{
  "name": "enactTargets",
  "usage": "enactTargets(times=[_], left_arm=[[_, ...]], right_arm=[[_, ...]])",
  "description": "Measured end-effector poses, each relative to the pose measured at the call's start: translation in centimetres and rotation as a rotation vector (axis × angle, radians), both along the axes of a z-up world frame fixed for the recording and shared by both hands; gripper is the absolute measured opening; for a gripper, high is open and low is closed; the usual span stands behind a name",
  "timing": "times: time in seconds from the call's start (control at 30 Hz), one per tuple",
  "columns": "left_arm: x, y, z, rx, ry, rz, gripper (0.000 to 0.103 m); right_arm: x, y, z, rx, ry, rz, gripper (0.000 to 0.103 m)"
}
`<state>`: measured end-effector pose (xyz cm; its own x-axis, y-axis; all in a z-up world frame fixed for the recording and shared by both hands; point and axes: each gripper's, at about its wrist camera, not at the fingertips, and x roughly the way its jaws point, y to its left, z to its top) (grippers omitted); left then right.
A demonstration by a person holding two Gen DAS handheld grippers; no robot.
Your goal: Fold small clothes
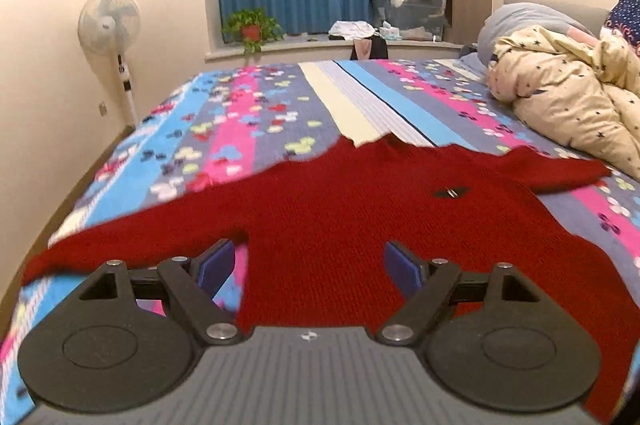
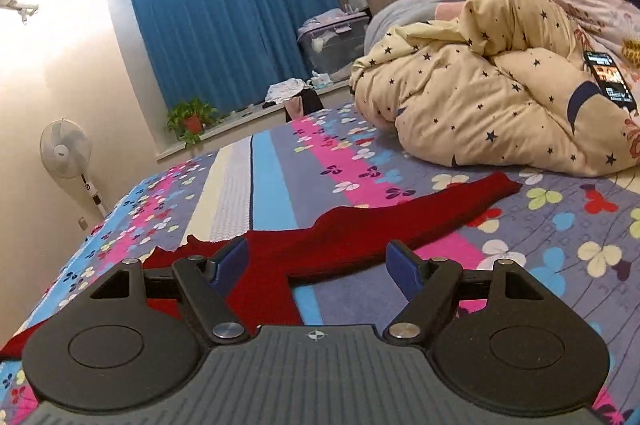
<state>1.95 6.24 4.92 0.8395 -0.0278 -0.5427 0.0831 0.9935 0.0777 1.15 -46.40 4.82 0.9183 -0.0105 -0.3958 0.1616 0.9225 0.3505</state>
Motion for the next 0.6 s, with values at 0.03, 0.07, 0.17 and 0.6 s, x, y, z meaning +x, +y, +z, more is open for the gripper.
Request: enactTargets(times=[0.03,0.07,0.17,0.6], left_arm=[[1.2,0.3,0.1,0.006,-0.002,0.002,0.086],[2.5,0.6,0.0,0.009,-0.002,0.003,0.086],[6.6,2.2,-0.6,-0.001,0.018,0.018,0.086],[14.2,9.5,-5.6,-0.067,0.076,0.204,0.081]], right_arm=[[0.0,0.1,0.0,0.003,0.005,-0.009,0.078],[0.1,0.1,0.0,0.009,0.008,-0.017,0.078],[0.1,0.0,-0.1,0.029,0.017,-0.022,0.078],[2.1,2.4,-0.7,-0.098,0.060,-0.003,0.078]])
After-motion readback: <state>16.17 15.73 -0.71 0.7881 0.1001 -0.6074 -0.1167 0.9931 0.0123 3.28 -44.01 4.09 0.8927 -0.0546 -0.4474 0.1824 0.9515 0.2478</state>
